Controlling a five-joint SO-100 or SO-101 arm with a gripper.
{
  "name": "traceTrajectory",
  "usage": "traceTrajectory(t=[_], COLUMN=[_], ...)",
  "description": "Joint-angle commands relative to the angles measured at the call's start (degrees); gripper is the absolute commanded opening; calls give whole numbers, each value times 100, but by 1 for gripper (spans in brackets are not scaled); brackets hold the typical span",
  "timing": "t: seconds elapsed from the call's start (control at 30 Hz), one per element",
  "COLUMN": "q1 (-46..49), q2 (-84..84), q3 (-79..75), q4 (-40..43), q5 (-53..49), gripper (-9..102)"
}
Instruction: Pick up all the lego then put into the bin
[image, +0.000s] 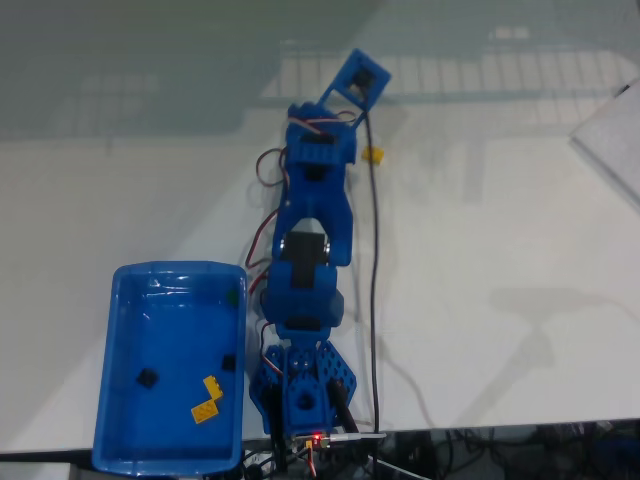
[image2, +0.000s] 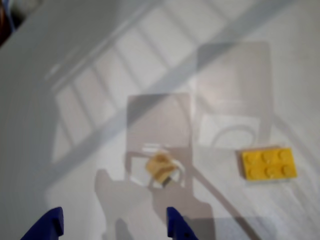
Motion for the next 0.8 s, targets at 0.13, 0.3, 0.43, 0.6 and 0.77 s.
traceTrajectory(t=[0.13,0.3,0.43,0.6,0.77], q1=[88,62,35,44,88], q2=[-686,-1292,-1485,-1652,-2109], q3=[-1389,-2118,-2285,-2514,-3138], q4=[642,1310,1415,1661,2092], q5=[677,905,1028,1178,1380], gripper=[27,27,26,25,24])
